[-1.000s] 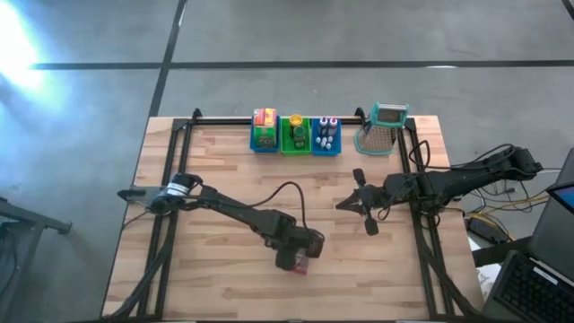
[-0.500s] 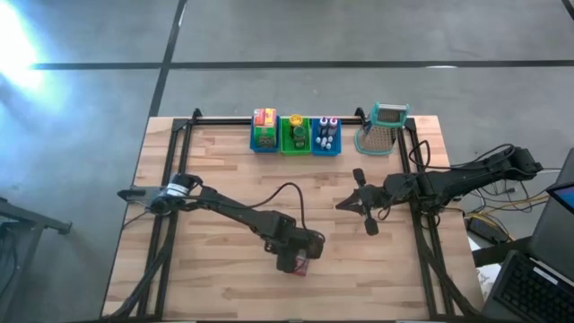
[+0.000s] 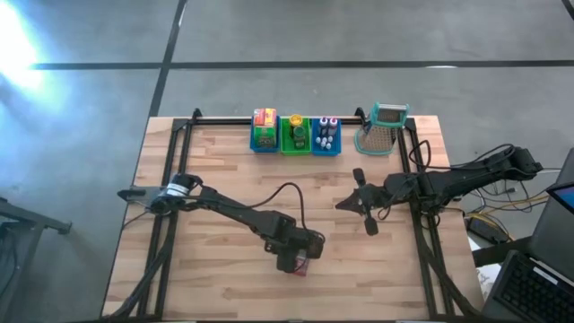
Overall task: Pick & Place Kitchen Items
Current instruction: Put the red seasoning can into the green bin
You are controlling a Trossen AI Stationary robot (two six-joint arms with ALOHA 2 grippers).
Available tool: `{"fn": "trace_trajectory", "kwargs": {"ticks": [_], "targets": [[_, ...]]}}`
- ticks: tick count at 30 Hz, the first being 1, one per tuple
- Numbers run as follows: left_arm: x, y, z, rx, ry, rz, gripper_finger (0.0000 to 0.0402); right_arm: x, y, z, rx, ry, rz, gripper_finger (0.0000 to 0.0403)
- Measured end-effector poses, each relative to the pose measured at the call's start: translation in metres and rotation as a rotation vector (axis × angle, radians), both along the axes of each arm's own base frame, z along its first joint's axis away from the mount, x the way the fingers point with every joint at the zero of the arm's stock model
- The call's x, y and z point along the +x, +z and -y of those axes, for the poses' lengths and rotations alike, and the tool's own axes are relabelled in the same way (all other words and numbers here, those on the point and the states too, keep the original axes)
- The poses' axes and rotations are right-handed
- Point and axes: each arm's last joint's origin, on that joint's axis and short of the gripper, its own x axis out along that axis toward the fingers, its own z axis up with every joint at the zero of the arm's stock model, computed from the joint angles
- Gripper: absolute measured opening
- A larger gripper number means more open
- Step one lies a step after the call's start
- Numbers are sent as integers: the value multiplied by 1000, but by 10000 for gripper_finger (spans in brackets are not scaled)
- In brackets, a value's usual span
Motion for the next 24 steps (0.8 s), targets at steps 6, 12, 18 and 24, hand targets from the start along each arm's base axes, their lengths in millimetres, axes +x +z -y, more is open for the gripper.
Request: {"fn": "trace_trajectory", "kwargs": {"ticks": [6,12,18,24], "targets": [[0,0,0,0,0,0,378,0,1,0,1,0,14,8],[0,0,0,-24,44,-4,378,0,1,0,1,0,14,8],[3,2,2,-67,107,9,378,0,1,0,-4,2,13,8],[3,2,2,-70,108,17,378,0,1,0,-18,6,15,8]]}}
